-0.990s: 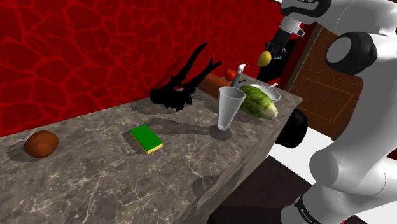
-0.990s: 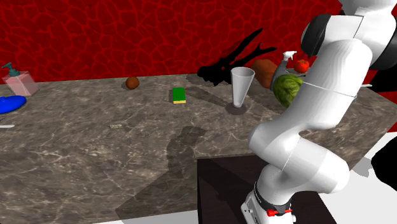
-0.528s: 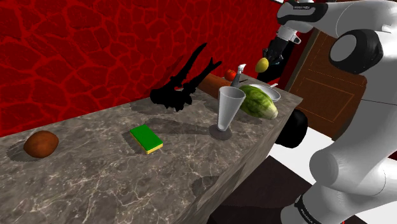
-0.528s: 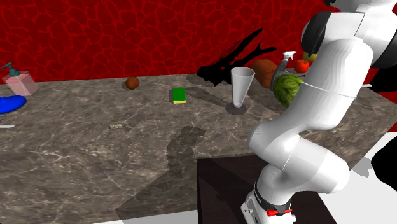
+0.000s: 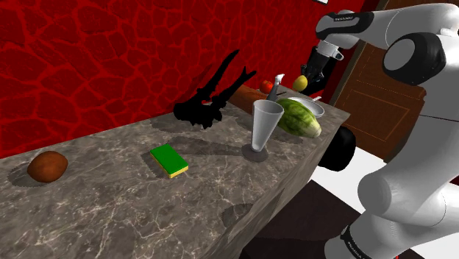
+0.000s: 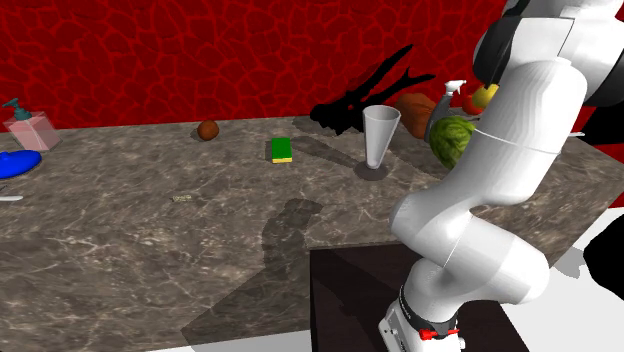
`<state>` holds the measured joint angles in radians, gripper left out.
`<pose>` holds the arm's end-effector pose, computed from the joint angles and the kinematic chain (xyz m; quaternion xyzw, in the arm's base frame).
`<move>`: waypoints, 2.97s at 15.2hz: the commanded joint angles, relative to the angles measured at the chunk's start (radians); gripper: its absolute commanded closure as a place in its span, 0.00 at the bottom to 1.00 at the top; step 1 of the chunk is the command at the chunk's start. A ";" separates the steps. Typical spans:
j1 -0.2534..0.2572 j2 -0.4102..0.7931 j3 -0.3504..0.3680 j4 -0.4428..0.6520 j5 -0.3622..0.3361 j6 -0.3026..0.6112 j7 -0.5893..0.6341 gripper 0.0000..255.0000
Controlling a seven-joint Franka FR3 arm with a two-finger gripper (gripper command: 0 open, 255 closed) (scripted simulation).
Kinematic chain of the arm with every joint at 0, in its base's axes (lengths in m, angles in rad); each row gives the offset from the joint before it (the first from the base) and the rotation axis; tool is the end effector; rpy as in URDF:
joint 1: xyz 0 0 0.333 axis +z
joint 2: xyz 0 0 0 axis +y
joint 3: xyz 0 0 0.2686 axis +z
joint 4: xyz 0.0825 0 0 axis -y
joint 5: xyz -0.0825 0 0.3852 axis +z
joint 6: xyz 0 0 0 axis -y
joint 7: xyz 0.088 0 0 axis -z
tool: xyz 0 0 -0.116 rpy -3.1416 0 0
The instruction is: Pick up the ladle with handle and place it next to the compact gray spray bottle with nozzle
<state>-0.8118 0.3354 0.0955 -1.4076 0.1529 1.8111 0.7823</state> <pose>0.4987 -0.4258 0.4674 -0.7158 0.6916 -0.0316 0.0914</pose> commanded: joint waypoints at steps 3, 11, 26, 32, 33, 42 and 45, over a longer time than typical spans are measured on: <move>0.000 -0.002 0.000 -0.057 0.002 0.055 -0.009 1.00; 0.001 0.008 0.000 -0.150 0.007 0.157 -0.025 1.00; 0.003 0.063 0.002 -0.273 0.016 0.333 -0.054 1.00; 0.003 0.096 0.003 -0.307 0.020 0.399 -0.066 1.00; 0.003 0.100 0.003 -0.310 0.021 0.406 -0.067 1.00; 0.002 0.098 0.003 -0.312 0.021 0.406 -0.068 0.00; 0.003 0.099 0.003 -0.311 0.021 0.406 -0.067 0.00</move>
<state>-0.8089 0.4342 0.0984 -1.7186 0.1735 2.2168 0.7151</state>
